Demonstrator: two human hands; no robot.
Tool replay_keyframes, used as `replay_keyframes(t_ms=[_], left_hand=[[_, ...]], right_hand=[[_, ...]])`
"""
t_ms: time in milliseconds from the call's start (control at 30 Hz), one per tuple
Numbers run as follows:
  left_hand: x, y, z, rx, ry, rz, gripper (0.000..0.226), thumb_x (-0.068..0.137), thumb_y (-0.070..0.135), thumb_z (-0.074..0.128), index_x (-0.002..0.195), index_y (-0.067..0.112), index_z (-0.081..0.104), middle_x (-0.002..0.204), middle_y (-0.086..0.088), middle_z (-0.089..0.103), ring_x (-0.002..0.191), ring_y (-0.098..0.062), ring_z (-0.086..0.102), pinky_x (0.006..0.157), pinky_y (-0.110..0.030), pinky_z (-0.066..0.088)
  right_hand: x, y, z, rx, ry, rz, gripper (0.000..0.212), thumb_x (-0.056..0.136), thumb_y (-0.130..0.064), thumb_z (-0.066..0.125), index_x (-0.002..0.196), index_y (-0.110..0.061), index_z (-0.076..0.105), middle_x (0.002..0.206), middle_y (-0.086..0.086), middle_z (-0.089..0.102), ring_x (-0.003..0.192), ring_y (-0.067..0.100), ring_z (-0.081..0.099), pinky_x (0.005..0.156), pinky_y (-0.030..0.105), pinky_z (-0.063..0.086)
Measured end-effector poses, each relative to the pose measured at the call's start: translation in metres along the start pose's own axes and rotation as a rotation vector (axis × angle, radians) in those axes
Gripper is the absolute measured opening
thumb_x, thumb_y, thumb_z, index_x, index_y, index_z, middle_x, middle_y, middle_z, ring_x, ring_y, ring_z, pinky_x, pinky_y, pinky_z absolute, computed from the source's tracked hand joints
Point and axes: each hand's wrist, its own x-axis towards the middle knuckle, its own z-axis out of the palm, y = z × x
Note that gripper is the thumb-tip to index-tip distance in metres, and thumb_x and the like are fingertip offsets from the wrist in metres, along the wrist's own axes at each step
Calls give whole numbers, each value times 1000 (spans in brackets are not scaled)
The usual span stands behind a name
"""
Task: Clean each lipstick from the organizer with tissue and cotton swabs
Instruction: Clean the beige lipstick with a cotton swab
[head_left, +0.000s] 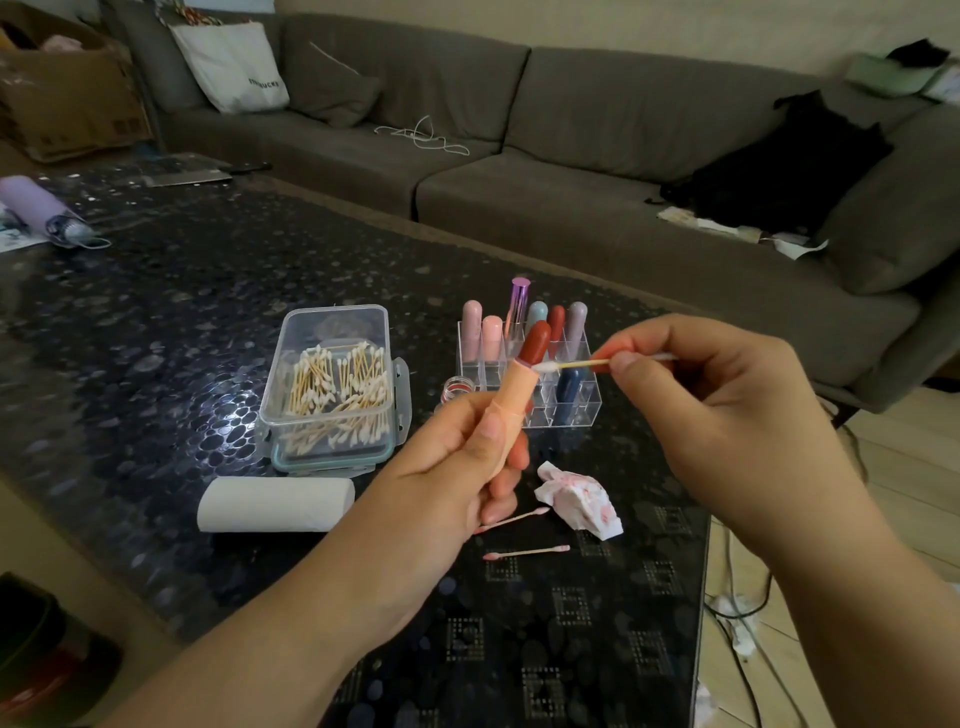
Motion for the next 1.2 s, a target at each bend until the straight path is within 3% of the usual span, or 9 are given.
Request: replay_keyframes(t_ms=[133,300,467,567,633,767,1067,1200], left_hand=[[1,-2,1,38,-18,11,25,80,22,51,104,18,52,67,8,48,59,-4,39,53,-18,38],[0,0,2,12,-40,-1,23,80,20,49,101,13,50,66,6,51,57,-4,40,51,-18,38],[-1,-1,2,10,-31,10,15,82,23,50,91,16,59,75,0,54,60,-9,39,54,-20,38],[-1,-2,2,-7,-38,-12,18,82,28,52,83,22,69,76,-3,53,62,-11,44,57,-24,41],[-1,-2,2,-26,-35,-22,22,81,30,52,87,20,71,75,0,57,63,-11,48,59,-24,44],[-2,-1,2,-65,-48,-23,26,82,31,51,94,20,72,76,2,55,65,-11,48,61,-24,45],[-3,2,1,-263,-92,-62,29,83,21,49,95,10,73,73,-4,50,60,-11,43,54,-23,41],[-3,6,2,-270,-109,-111,28,81,22,52,103,6,60,70,-3,49,57,-10,40,51,-21,37]], right_hand=[[1,1,-1,4,8,9,16,83,-20,55,74,-24,68,57,2,54,47,4,46,42,7,33],[0,-2,0,-4,-6,-14,15,82,-22,55,75,-23,68,64,6,56,51,5,48,45,8,37],[1,1,-3,19,14,-5,16,81,-21,54,73,-23,68,54,-2,52,45,3,44,42,7,32],[0,-1,-2,5,8,-30,16,81,-21,54,73,-24,68,60,6,56,49,13,45,44,10,36],[0,-2,-2,-6,8,-37,16,81,-22,53,73,-24,67,64,12,55,54,20,46,47,12,38],[1,1,-4,13,11,-12,16,81,-21,54,73,-23,67,59,11,51,45,8,41,41,9,32],[1,0,-4,18,14,-13,16,82,-22,54,74,-21,68,60,11,52,45,7,43,41,9,33],[1,-1,-4,27,12,-18,17,80,-23,53,75,-18,68,61,14,51,45,6,42,42,8,32]])
